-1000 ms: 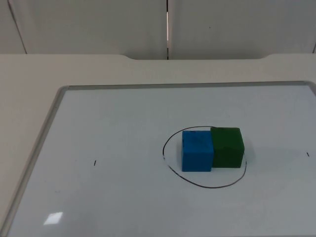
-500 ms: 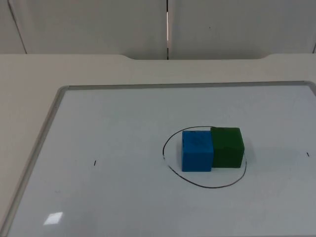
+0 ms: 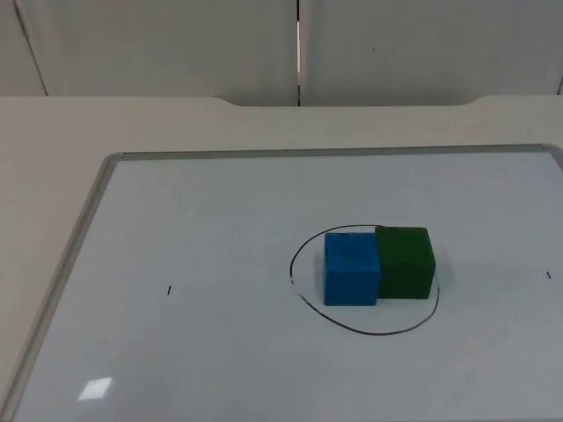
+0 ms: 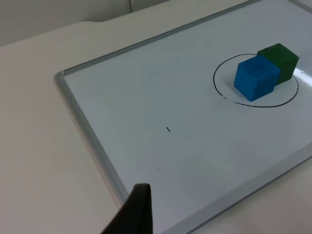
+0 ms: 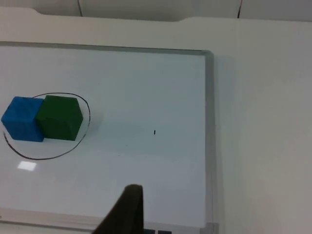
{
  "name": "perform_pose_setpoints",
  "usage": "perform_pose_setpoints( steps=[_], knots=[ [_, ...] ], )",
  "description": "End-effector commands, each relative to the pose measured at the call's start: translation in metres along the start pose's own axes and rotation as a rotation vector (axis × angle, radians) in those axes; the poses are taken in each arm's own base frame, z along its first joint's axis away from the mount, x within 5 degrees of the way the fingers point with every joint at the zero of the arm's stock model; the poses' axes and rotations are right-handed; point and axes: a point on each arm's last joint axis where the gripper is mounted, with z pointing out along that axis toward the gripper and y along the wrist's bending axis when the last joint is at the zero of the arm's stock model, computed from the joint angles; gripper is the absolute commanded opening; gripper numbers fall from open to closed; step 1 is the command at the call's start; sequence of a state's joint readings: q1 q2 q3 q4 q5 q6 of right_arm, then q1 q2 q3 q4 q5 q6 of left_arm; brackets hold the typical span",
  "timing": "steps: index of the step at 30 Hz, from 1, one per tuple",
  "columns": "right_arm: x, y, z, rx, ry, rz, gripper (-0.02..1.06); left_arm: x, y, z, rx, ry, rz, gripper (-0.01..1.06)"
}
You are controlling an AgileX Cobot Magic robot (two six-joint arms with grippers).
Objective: Push the two cubes into the marked area.
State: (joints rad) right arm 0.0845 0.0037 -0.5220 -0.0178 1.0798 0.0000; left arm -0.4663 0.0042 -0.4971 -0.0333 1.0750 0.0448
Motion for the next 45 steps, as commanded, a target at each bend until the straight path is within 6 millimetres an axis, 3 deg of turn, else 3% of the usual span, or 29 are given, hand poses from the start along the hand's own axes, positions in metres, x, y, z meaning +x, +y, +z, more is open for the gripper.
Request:
perform_pose_setpoints(
  steps=[1,16,45],
  knots=[
    [0.0014,0.0,0.0009,0.006,0.001,0.009,1.05,0.0008,-0.0009,0.0001,0.007,-0.002,-0.004,1.05],
    [0.0014,0.0,0.0009,0.006,0.001,0.009,1.05,0.0008,-0.001,0.0002,0.002,-0.002,-0.007,1.05],
    [0.0014,0.0003,0.0009,0.003,0.001,0.01,1.05,-0.0003,-0.0027,0.0022,-0.438,0.002,-0.244,1.05]
  ],
)
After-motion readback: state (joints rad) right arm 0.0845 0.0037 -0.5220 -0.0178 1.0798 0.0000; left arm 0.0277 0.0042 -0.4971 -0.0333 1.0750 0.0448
